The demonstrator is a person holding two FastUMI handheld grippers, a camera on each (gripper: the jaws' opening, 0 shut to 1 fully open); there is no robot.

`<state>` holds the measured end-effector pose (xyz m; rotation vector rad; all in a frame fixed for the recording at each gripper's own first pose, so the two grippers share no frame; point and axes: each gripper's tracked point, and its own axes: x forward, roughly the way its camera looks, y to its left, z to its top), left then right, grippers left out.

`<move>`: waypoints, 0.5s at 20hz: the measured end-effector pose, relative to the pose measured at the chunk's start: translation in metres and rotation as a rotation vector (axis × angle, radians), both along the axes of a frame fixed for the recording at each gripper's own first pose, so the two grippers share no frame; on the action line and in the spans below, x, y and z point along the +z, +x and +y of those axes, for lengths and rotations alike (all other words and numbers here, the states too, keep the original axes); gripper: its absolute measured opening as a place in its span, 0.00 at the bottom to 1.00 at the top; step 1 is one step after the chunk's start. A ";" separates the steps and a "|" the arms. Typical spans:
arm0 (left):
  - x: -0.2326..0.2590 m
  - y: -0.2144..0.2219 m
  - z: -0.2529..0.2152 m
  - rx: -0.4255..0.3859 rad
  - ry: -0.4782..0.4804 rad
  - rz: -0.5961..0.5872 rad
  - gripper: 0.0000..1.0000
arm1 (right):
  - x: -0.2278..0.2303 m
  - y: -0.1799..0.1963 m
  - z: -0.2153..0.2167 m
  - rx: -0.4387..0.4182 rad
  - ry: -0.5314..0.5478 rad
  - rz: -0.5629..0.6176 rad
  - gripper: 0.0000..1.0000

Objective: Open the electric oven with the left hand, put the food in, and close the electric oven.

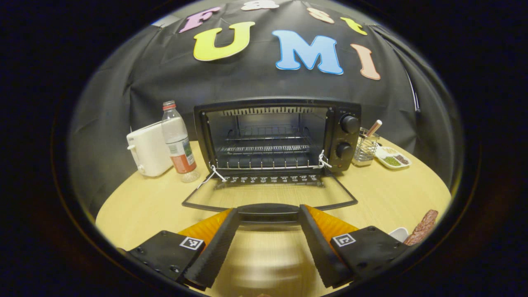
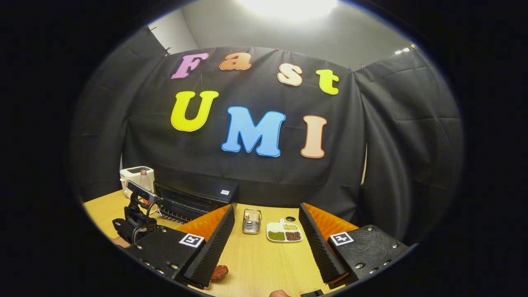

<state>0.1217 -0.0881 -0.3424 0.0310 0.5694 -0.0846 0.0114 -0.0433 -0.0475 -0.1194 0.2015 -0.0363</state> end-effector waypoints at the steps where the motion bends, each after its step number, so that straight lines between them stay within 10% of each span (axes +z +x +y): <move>1: 0.002 -0.001 0.000 -0.004 0.005 -0.003 0.97 | -0.001 0.000 0.000 0.001 0.009 0.000 0.95; 10: 0.117 -0.012 0.012 0.006 -0.038 -0.185 0.97 | -0.041 0.010 0.014 0.045 0.134 0.101 0.95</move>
